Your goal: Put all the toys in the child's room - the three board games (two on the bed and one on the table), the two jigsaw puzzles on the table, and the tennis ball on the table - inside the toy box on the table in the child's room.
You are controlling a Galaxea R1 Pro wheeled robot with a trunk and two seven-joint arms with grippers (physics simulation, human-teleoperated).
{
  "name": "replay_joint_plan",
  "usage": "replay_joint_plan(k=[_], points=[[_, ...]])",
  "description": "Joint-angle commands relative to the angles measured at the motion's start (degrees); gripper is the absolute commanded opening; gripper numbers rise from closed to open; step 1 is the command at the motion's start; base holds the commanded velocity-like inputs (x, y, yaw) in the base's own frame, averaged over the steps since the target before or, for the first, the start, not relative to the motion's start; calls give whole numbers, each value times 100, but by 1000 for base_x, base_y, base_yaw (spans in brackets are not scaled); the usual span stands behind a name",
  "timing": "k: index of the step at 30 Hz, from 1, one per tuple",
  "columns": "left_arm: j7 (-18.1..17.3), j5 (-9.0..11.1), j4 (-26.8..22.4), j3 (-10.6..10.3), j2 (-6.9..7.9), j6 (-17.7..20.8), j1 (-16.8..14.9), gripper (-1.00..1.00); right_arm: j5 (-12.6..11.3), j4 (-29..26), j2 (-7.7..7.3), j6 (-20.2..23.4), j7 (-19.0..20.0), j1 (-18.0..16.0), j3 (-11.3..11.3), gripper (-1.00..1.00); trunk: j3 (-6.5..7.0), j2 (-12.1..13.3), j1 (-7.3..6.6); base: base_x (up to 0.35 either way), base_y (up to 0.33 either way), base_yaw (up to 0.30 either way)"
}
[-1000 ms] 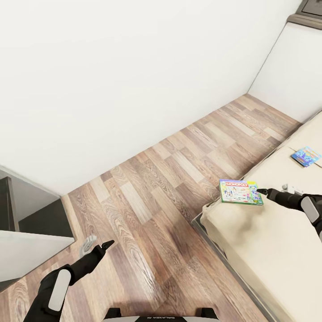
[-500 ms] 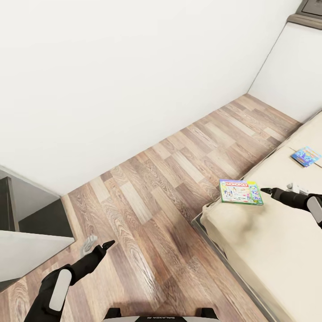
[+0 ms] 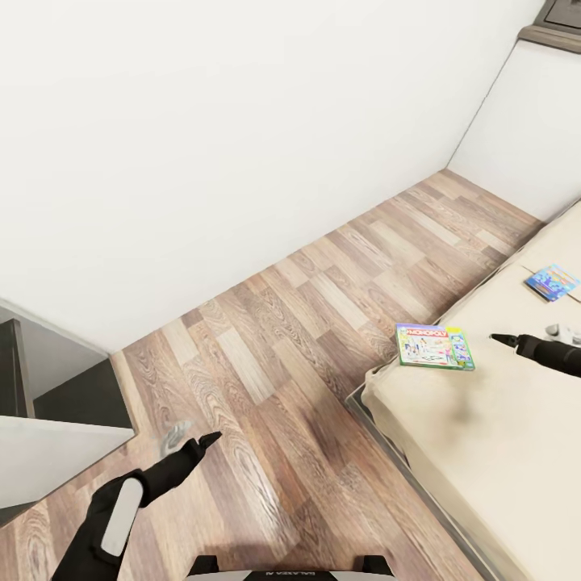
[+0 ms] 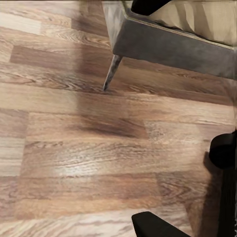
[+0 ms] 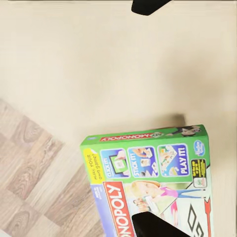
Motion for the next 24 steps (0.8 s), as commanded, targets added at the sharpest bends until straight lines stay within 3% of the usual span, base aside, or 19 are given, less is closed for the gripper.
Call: replay_joint_plan(k=[1,2,3,5,6,7,8,10,11,13,14,18,24], points=[[-17,7,-3,21,-7,45,-5,100,-25,-6,0,42,11,0,-16,100,-3,-2,0,15,0,0],[-26,13,-5,-109,-8,51,-53,100,-40,-156,-30,50,60,80,-46,100,-3,-2,0,23,0,0],[-26,13,-5,-109,-8,51,-53,100,-40,-156,-30,50,60,80,-46,100,-3,-2,0,23,0,0],[-42,31,-22,-430,-19,72,-249,100,-78,-449,-56,64,128,244,-136,100,-3,-2,0,22,0,0],[-42,31,-22,-430,-19,72,-249,100,-78,-449,-56,64,128,244,-136,100,-3,-2,0,20,0,0],[-46,44,-26,-611,-36,85,-389,100,-95,-586,-61,69,151,330,-181,100,-3,-2,0,16,0,0],[-46,44,-26,-611,-36,85,-389,100,-95,-586,-61,69,151,330,-181,100,-3,-2,0,16,0,0],[-42,78,-13,-981,-103,106,-691,100,-122,-861,-60,84,185,498,-255,100,-3,-2,0,11,0,0],[-42,78,-13,-981,-103,106,-691,100,-122,-861,-60,84,185,498,-255,100,-3,-2,0,10,0,0],[-39,118,9,-1329,-191,121,-935,100,-139,-1126,-54,96,208,646,-302,100,-3,-2,0,7,0,0],[-39,118,9,-1329,-191,121,-935,100,-139,-1126,-54,96,208,646,-302,100,-3,-2,0,6,0,0],[-42,197,34,-1753,-289,132,-1148,100,-156,-1428,-52,108,226,806,-348,100,-3,-2,0,4,0,0],[-33,357,72,-2107,-344,136,-1281,100,-175,-1629,-58,176,240,925,-376,100,-3,-2,0,2,0,0]])
